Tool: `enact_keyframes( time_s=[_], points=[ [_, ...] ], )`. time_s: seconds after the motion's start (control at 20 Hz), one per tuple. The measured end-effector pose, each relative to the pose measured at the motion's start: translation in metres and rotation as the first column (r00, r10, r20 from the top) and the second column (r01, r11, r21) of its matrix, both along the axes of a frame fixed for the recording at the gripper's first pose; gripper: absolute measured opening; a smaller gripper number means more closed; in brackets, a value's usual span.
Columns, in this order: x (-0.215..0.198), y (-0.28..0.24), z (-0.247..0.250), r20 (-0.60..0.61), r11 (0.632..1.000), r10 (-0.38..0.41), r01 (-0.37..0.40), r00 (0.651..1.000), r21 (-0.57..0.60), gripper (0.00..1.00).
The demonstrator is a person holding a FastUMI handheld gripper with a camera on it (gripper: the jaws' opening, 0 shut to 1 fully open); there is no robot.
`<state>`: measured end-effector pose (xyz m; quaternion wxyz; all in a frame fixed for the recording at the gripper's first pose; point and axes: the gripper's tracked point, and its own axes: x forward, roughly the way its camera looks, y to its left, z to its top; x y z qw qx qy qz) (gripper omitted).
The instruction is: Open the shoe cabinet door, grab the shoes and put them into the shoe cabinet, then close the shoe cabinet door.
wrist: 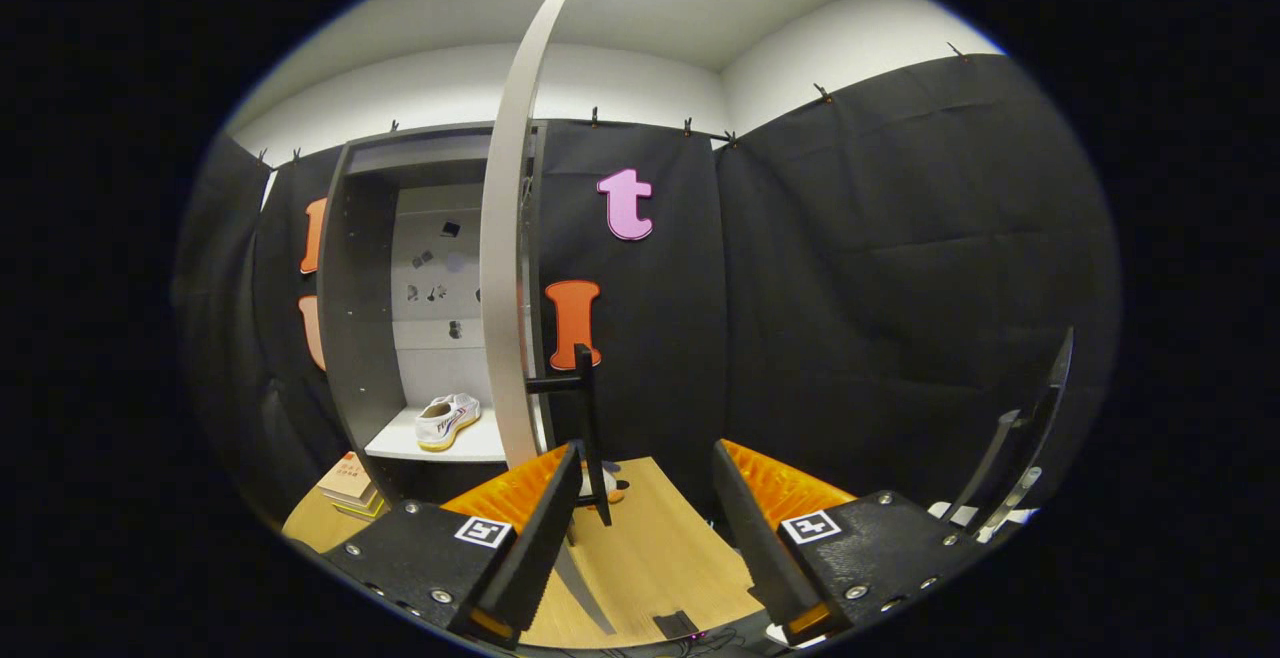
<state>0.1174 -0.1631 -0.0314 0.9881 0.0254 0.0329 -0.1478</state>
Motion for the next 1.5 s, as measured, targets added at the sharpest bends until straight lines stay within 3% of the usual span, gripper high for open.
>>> enact_keyframes(
  time_s=[0.4, 0.65, 1.0, 1.5],
  points=[
    [0.001, 0.014, 0.006, 0.019, 0.998, 0.054, -0.053, 0.998, -0.034, 0.82],
    [0.001, 0.05, 0.004, 0.055, 0.991, 0.132, -0.132, 0.99, -0.002, 0.82],
    [0.015, 0.122, 0.008, 0.081, 0.951, 0.308, -0.309, 0.948, 0.0, 0.82],
    [0.038, 0.169, 0.013, 0.084, 0.907, 0.42, -0.421, 0.904, -0.01, 0.83]
  ],
)
